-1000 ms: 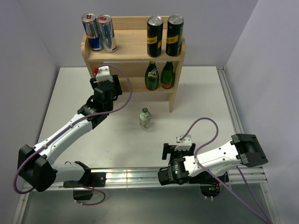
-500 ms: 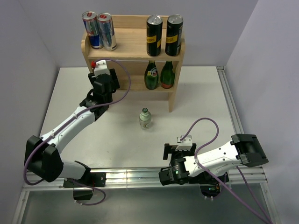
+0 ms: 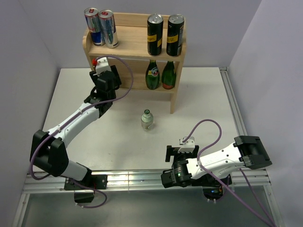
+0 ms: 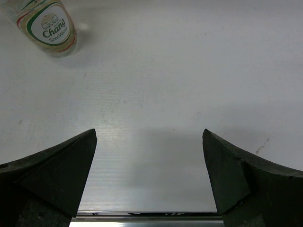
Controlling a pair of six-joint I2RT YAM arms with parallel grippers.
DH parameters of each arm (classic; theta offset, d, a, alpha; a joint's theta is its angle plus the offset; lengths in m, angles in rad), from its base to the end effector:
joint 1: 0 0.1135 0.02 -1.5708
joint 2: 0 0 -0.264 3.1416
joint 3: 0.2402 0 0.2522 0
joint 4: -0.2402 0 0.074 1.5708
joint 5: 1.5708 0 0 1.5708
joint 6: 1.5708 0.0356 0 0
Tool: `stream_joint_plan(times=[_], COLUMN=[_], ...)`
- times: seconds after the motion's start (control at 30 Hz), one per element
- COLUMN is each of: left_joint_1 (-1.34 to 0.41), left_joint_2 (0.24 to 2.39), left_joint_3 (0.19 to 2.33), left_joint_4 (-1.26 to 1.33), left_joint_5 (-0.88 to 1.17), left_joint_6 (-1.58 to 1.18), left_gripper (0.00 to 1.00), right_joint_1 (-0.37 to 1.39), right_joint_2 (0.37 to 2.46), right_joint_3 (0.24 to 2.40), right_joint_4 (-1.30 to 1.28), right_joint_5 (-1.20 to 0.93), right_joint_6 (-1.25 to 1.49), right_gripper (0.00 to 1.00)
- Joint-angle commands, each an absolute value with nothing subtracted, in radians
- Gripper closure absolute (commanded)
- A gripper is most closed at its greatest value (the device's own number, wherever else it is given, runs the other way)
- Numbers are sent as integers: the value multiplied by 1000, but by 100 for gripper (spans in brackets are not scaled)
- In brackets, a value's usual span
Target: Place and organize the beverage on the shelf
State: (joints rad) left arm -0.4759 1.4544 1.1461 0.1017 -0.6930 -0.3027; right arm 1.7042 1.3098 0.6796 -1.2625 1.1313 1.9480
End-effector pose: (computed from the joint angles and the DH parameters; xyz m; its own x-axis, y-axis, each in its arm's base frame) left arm 0.3128 -0.1356 0.3378 -0.1134 -0.1995 -0.9733 -0.2484 0.9542 -0.1667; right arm 0.0111 0.1598 0.1881 -0.4031 0.0299 -0.9147 0.0240 0.9995 0.0221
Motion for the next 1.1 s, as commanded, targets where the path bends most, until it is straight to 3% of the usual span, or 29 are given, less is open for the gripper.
stream_joint_plan(times=[0.0, 0.1, 0.2, 0.23, 0.53, 0.73, 1.07], left_joint_1=[-465, -463, -463, -465, -474, -489, -526], left_joint_2=[1480, 1496, 1506, 1511, 1548, 1563, 1533], left_joint_3=[1223, 1232, 1238, 1238, 1256, 1253, 1230], left_joint_4=[183, 179, 175, 173, 158, 169, 175], left_joint_5=[-681, -687, -684, -681, -675, -681, -733], left_joint_6=[-374, -382, -402, -409, -423, -413, -380], left_gripper=[100, 99, 71, 53, 9, 1, 1], right_joint_1=[1713, 1713, 1713, 1712, 1715, 1721, 1730], right_joint_2=[1310, 1310, 1308, 1308, 1304, 1298, 1304], right_joint_3=[680, 673, 669, 670, 661, 653, 650], right_joint_4=[-1284, -1282, -1278, -1276, -1278, -1285, -1287], right_joint_5=[1154, 1152, 1152, 1152, 1144, 1140, 1140], right_joint_6=[2243, 2244, 2244, 2244, 2253, 2270, 2281], right_gripper=[0, 0, 0, 0, 0, 0, 0])
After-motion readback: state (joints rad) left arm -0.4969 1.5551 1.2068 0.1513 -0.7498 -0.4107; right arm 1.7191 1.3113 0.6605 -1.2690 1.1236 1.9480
